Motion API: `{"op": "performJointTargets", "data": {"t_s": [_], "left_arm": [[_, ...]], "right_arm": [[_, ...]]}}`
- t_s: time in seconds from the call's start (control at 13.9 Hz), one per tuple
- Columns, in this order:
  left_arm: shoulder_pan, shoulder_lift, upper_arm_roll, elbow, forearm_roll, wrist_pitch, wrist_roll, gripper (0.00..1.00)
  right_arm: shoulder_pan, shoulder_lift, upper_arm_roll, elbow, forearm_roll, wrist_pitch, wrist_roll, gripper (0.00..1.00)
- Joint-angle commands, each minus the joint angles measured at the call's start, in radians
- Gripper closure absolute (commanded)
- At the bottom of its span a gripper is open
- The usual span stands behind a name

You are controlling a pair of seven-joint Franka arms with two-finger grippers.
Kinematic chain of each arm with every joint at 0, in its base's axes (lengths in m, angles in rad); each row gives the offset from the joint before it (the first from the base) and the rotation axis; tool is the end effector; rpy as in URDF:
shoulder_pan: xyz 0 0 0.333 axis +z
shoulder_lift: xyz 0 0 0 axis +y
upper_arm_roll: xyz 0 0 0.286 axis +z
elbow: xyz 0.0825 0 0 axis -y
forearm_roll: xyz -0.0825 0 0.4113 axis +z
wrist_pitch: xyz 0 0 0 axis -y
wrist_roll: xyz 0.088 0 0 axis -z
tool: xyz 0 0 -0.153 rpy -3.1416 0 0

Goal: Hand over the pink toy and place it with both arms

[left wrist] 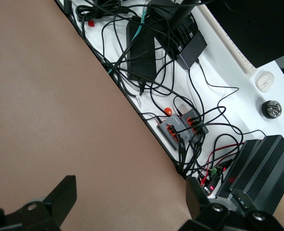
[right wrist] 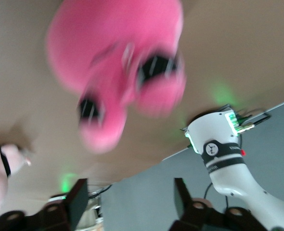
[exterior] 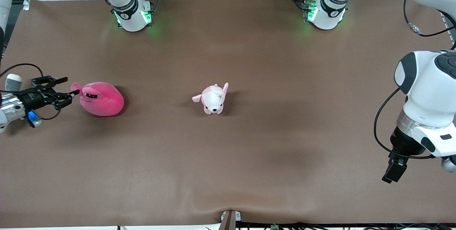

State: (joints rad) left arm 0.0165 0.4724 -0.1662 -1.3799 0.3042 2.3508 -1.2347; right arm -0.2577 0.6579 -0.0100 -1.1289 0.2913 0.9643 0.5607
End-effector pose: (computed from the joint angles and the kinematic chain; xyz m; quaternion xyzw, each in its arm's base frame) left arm 0.7682 -0.0804 0.4279 0.8540 0.4467 0.2531 0.0839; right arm 0.6008 -0.1111 0.3396 -0.8418 0.3396 0.4118 0.0799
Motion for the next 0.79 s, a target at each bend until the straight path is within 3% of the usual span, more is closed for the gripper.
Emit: {"op": "performJointTargets", "data": {"t_s": [0.0, 0.29, 0.5, 0.72], "left_arm": [[0.003, -0.023, -0.012, -0.022, 0.006, -0.008, 0.004, 0.00], [0.000, -0.017, -0.012, -0.027, 0.007, -0.013, 0.007, 0.00], [-0.003, -0.024, -0.016, -0.027, 0.007, -0.089, 0.079, 0.00], [0.019, -0.035, -0.056, -0.024, -0.009, -0.206, 0.225, 0.00]], "right_arm": [[0.115, -0.081, -0.004, 0.145, -0.037, -0.038, -0.008, 0.00], [0.228, -0.220, 0.012, 0.155, -0.030, 0.036, -0.024, 0.00], [0.239, -0.338, 0.009, 0.149, -0.037, 0.033, -0.186, 0.00], [0.248, -0.472, 0.018, 0.045, -0.130, 0.034, -0.350, 0.00]]}}
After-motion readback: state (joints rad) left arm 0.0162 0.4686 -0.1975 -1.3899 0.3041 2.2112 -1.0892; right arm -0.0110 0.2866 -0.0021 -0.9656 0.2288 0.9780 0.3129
